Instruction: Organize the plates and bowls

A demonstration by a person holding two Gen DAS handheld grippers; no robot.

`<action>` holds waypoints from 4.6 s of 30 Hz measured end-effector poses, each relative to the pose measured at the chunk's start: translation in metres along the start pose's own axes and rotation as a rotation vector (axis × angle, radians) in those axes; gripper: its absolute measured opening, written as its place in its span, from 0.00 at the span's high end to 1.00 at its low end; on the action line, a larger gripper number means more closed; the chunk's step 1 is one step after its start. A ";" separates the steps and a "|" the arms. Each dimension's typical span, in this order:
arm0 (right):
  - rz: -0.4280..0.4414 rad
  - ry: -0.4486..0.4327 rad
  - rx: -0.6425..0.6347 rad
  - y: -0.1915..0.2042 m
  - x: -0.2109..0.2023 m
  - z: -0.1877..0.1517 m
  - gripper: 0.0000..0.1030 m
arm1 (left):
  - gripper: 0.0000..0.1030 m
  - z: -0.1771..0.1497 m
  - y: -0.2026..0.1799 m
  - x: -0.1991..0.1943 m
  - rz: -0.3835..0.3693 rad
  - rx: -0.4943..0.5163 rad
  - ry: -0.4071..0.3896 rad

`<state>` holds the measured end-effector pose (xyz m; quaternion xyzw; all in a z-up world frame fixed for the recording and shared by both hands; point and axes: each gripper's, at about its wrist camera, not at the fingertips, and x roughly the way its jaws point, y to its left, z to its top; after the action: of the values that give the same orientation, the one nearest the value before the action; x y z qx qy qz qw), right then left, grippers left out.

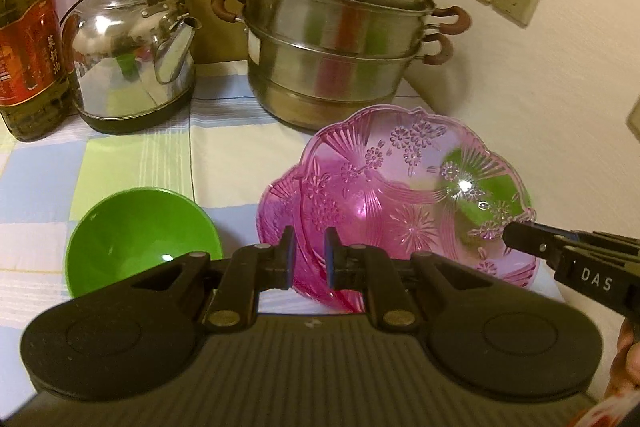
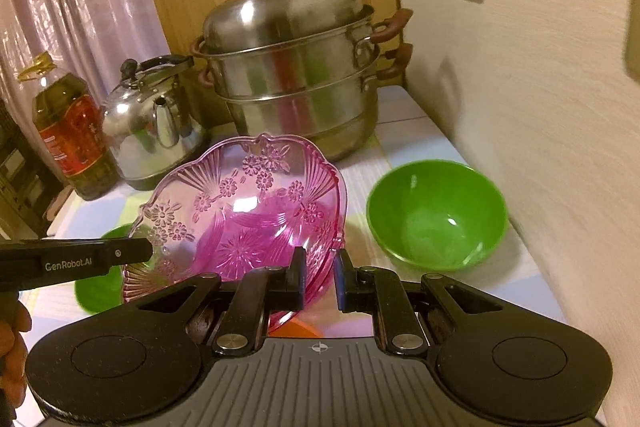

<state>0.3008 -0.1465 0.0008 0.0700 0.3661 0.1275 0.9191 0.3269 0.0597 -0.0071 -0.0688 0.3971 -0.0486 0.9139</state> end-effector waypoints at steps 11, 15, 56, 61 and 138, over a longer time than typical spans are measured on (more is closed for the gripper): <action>0.024 0.036 -0.021 -0.003 0.077 0.017 0.86 | 0.87 0.006 0.021 0.053 0.042 -0.022 0.000; 0.026 0.055 -0.038 -0.004 0.096 0.013 0.86 | 0.87 -0.002 0.029 0.067 0.045 -0.036 -0.008; -0.019 0.097 -0.084 -0.016 0.127 0.001 0.56 | 0.80 -0.013 0.039 0.095 0.064 -0.047 -0.003; -0.013 0.083 -0.079 -0.016 0.123 0.004 0.56 | 0.80 -0.012 0.037 0.093 0.061 -0.041 -0.005; 0.129 0.108 -0.078 0.114 -0.069 -0.088 0.56 | 0.67 -0.146 0.105 -0.150 0.169 -0.258 -0.049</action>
<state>0.1705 -0.0540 0.0078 0.0505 0.4045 0.2043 0.8900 0.1222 0.1724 -0.0152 -0.1533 0.3821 0.0819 0.9077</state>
